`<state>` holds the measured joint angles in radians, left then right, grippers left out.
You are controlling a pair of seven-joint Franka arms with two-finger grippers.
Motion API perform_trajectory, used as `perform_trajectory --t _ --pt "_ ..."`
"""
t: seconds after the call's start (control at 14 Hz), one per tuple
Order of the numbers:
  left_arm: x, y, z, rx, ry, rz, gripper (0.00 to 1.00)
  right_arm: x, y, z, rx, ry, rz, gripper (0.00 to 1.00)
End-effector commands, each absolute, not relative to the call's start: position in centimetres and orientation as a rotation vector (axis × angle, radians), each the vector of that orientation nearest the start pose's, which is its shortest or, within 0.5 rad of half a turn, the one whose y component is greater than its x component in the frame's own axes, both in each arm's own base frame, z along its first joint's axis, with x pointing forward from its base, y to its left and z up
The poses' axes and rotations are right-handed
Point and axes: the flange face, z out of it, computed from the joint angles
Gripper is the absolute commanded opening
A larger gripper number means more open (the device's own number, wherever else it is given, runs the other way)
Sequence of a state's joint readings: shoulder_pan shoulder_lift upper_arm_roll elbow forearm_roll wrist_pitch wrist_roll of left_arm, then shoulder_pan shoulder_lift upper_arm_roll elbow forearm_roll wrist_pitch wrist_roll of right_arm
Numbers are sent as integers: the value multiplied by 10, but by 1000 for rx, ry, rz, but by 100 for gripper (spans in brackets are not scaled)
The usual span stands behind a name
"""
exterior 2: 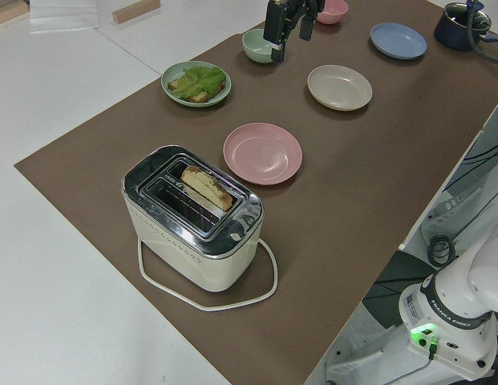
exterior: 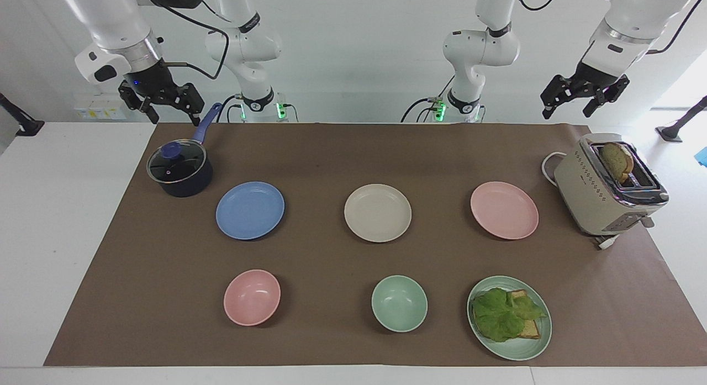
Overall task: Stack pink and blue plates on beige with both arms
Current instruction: 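Grasp the rim of the pink plate with the left gripper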
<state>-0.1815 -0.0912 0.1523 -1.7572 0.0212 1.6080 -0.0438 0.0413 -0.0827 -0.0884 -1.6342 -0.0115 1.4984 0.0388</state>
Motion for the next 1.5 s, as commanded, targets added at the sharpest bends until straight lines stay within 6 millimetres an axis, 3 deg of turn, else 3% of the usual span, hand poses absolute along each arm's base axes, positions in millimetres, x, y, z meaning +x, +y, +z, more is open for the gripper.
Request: perform_trajectory --t 0.0,0.14,0.5,0.86,1.14,1.43 --pt "519 7 535 -3146 -80 55 100 516 -30 633 -3117 161 91 100" --pt "527 19 509 -3141 -123 43 100 517 -30 633 -3117 161 89 100" --pt "543 32 416 -3123 -177 96 100 518 -30 632 -3118 161 79 100" --pt "559 45 355 -3104 -224 117 100 517 -30 632 -3117 164 82 100" --pt "554 51 325 -3104 -281 131 100 517 -30 631 -3117 164 84 100" --pt "538 52 314 -3100 -324 189 100 516 -30 631 -3117 161 84 100"
